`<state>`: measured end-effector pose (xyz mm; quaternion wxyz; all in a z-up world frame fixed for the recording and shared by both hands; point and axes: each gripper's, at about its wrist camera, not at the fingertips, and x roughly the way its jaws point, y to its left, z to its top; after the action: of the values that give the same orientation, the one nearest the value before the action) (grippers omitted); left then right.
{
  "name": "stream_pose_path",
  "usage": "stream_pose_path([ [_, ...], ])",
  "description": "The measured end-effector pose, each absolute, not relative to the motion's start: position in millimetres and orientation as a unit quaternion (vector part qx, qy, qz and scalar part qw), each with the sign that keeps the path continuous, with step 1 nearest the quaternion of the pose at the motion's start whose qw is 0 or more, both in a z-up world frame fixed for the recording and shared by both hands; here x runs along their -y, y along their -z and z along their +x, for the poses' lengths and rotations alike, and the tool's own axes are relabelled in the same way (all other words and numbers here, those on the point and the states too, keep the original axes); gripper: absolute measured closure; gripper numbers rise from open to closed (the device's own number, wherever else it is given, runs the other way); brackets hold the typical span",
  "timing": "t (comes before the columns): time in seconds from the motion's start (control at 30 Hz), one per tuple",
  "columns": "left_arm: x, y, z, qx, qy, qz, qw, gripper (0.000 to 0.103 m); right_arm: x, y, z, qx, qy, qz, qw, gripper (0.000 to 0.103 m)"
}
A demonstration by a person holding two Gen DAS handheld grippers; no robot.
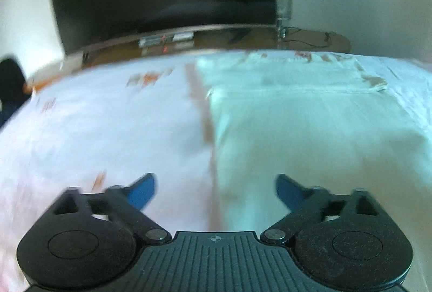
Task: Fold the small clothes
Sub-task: 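Move both tools toward the hem of the folded sweater, then grasp the sweater hem corners with both tools and lift them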
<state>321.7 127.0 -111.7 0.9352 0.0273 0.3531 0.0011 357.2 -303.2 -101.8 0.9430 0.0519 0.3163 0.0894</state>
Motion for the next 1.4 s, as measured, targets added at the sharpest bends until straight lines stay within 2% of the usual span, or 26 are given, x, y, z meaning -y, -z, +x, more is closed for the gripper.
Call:
stream_pose_path([
  [0.2,-165,118,234,-0.389,0.062,-0.104,0.913,0.021,316,114,274,-0.361,-0.101,0.143,0.916,0.067],
  [0.27,-173,124,216,-0.404,0.09,-0.153,0.897,0.033,320,124,248,-0.385,-0.119,0.175,0.898,0.067],
  [0.3,-175,128,208,-0.412,0.095,-0.166,0.891,0.047,323,128,238,-0.39,-0.119,0.191,0.893,0.066],
  [0.33,-177,132,201,-0.419,0.104,-0.177,0.884,0.051,327,134,225,-0.4,-0.125,0.223,0.88,0.066],
  [0.5,-182,153,174,-0.425,0.124,-0.254,0.86,0.051,339,150,191,-0.41,-0.141,0.314,0.845,0.067],
  [0.73,-198,184,185,-0.409,0.138,-0.386,0.816,0.051,345,166,187,-0.403,-0.154,0.402,0.807,0.069],
  [0.9,-191,185,194,-0.409,0.139,-0.393,0.812,0.052,345,177,191,-0.404,-0.164,0.428,0.792,0.079],
  [0.97,-189,181,195,-0.414,0.132,-0.374,0.82,0.064,340,178,196,-0.41,-0.165,0.416,0.795,0.091],
  [1.0,-187,180,195,-0.418,0.127,-0.359,0.825,0.075,338,178,197,-0.412,-0.162,0.411,0.797,0.093],
  [1.03,-186,180,196,-0.421,0.123,-0.354,0.826,0.091,337,178,196,-0.413,-0.161,0.409,0.798,0.096],
  [1.07,-188,182,198,-0.425,0.119,-0.353,0.825,0.097,334,177,195,-0.412,-0.16,0.4,0.803,0.097],
  [1.2,-196,171,188,-0.39,0.12,-0.355,0.841,0.098,328,163,193,-0.407,-0.158,0.355,0.826,0.098],
  [1.4,-201,157,174,-0.344,0.141,-0.352,0.859,0.098,335,129,173,-0.334,-0.205,0.352,0.85,0.098],
])
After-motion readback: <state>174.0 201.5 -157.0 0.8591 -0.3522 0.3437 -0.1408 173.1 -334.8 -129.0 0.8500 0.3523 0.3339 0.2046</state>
